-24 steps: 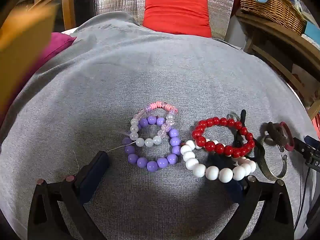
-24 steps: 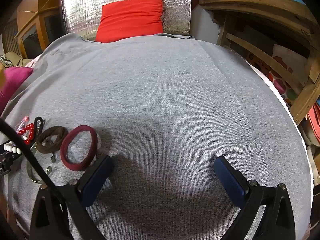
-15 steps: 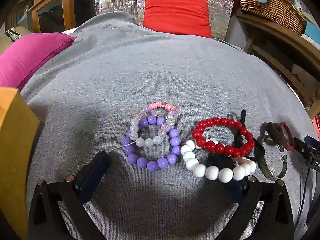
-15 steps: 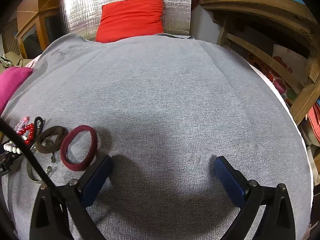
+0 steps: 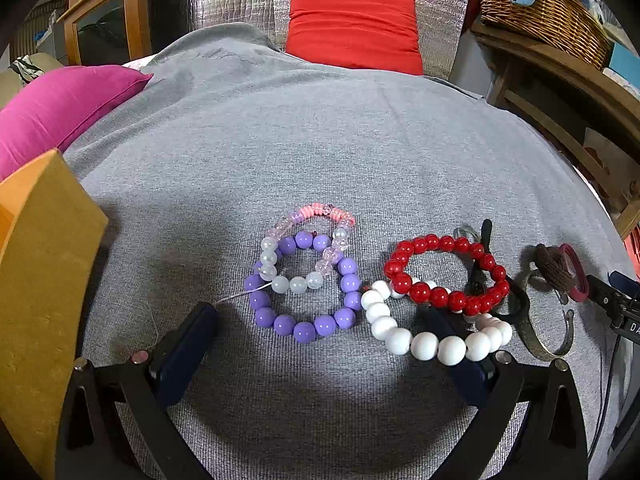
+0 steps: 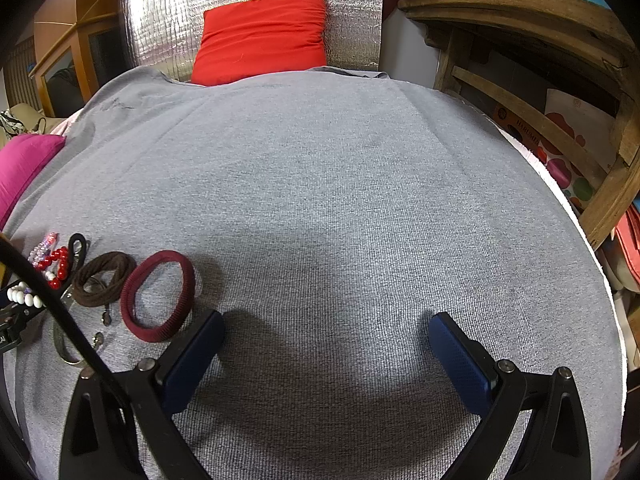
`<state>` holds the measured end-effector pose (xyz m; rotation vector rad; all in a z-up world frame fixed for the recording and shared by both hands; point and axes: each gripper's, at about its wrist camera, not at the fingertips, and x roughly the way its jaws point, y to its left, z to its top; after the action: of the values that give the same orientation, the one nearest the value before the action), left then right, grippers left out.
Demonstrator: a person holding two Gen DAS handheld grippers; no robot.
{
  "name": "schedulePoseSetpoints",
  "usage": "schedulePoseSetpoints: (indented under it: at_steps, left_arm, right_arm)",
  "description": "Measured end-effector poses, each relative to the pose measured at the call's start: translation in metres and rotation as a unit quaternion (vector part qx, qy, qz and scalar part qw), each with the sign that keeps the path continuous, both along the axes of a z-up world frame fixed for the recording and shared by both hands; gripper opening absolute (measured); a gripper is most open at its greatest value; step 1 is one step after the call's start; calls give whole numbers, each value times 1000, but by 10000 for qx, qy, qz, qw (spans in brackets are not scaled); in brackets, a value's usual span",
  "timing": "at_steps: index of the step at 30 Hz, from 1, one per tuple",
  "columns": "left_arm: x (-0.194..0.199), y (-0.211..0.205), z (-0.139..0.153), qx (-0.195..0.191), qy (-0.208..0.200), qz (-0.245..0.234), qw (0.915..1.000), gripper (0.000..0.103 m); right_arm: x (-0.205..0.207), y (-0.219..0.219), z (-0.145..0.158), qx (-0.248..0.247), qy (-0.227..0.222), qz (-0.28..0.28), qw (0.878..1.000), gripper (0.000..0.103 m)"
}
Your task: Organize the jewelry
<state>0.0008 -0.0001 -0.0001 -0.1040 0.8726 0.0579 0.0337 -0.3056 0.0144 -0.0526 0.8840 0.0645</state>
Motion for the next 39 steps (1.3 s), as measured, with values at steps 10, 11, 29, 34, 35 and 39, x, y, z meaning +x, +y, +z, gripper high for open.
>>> schedulePoseSetpoints:
  at_steps: [10,11,29,34,35,39]
  left_arm:
    - [0,0,1,8,4,0,10000,103]
    - [0,0,0,8,4,0,10000,103]
    - [-77,-24,73,989,-216,481,9937,103]
    - [-125,-45,127,1590,-908,725,9804,103]
    - [-129,-45,134,1646,-983,729,9787,103]
    - [-150,-36,151,1537,-1289,761,9767,103]
  right_arm:
    - [0,0,1,8,6,-1,10000,103]
    - [-1,0,2,10,19,0,10000,103]
    - [-45,12,42,88,397,-27,9992,103]
    - [-94,16,89,129,-289,257,9992,103]
    - [-102,16,97,160,-384,336,9986,103]
    - [-136,22,114,419,-622,586,9955,103]
